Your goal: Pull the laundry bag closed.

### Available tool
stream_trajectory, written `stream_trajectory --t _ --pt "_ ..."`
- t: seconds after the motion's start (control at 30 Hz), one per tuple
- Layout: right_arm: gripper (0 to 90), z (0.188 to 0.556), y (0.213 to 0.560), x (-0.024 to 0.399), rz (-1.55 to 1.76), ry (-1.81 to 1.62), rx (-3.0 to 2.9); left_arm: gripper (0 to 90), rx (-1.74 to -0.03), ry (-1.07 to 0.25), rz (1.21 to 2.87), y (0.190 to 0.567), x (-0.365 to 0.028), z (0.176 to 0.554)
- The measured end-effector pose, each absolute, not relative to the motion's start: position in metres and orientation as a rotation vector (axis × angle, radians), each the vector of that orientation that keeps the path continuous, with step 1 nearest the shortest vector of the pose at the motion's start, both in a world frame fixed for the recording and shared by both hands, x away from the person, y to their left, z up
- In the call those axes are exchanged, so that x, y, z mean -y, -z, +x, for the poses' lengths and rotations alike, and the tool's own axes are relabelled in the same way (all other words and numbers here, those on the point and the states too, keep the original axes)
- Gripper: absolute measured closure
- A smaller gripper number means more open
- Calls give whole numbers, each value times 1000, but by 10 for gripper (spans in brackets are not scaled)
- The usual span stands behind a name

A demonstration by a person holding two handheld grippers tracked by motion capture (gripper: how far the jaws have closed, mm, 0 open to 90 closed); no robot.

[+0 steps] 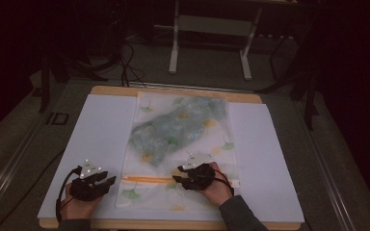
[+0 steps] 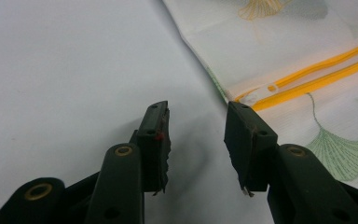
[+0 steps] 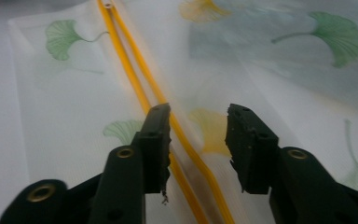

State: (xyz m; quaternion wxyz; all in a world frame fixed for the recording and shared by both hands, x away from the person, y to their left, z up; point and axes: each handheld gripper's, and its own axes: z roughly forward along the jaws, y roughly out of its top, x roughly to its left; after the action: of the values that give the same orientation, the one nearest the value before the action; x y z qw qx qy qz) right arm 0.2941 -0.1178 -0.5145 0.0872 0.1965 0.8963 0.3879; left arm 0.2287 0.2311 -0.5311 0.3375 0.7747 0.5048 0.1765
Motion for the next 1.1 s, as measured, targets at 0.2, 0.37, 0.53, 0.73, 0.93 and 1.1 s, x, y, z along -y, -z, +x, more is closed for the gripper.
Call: stream_trajectory --t 0.2,0.37,0.53,0.73,0.93,1.1 --pt "621 297 514 103 531 -1155 -2698 611 -1295 -445 2037 530 -231 228" --pt "623 299 515 94 505 -1164 -2710 606 -1284 -441 2036 530 -230 228" --pt "625 301 516 78 466 -1157 -2730 602 -1281 -441 2037 530 -231 228" --pt "625 303 517 65 427 -1150 -2744 596 -1283 -441 2031 530 -232 228" --pt "625 304 519 56 413 -1154 -2762 594 -1287 -442 2028 529 -232 228" --pt "638 304 522 48 396 -1149 -2777 596 -1288 -442 2028 529 -232 228"
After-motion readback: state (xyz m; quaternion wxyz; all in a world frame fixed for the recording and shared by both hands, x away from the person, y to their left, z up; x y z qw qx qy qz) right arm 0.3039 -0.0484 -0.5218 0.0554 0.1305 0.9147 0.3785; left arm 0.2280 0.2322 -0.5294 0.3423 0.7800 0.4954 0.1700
